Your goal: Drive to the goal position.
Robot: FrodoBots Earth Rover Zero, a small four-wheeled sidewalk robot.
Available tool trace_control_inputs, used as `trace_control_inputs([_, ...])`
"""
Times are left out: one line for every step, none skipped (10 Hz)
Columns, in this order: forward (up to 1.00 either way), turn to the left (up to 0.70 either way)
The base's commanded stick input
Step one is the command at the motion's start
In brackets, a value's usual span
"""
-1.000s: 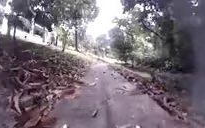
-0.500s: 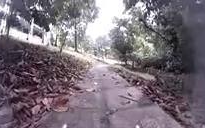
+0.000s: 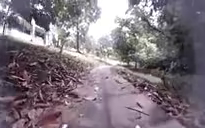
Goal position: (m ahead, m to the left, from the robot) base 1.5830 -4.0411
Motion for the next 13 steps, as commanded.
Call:
trace_control_inputs([0.7,0.15])
trace_control_inputs([0.7,0.25])
trace_control_inputs([0.7,0.16])
trace_control_inputs([0.7,0.0])
trace_control_inputs([0.7,0.0])
trace_control_inputs([0.7,0.0])
trace_control_inputs([0.7,0.0])
trace_control_inputs([0.7,0.0])
trace_control_inputs([0.7,0.0])
trace_control_inputs([0.7,0.0])
trace_control_inputs([0.7,0.0])
trace_control_inputs([0.7,0.0])
trace_control_inputs([0.7,0.0])
